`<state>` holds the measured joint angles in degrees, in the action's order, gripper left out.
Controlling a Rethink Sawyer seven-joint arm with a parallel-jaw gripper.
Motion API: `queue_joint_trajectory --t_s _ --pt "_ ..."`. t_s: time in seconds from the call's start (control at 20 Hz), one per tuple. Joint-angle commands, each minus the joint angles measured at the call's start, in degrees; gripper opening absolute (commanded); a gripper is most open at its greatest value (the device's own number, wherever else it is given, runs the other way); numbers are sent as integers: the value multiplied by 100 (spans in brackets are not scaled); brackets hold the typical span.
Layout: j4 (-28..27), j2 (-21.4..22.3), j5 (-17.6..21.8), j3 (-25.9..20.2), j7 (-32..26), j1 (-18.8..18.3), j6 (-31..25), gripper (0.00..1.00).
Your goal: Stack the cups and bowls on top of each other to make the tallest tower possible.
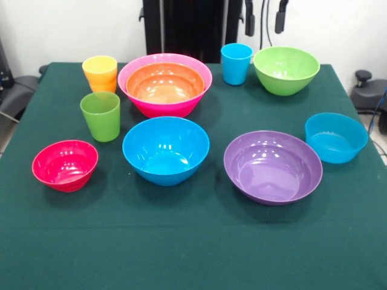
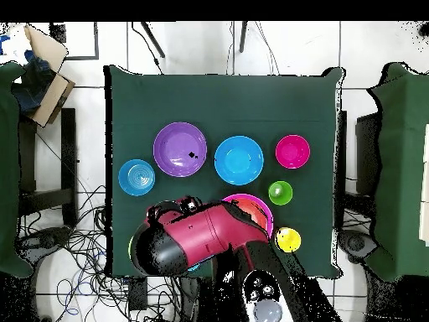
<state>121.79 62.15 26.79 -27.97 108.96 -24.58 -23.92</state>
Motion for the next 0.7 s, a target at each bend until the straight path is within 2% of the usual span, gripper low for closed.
queue_joint_trajectory --t_s 0.05,0.4,0.7 --pt "-383 -356 84 283 439 61 -165 100" --pt "-482 -582 284 657 713 386 135 100" --pt "-589 -688 210 875 741 599 185 100"
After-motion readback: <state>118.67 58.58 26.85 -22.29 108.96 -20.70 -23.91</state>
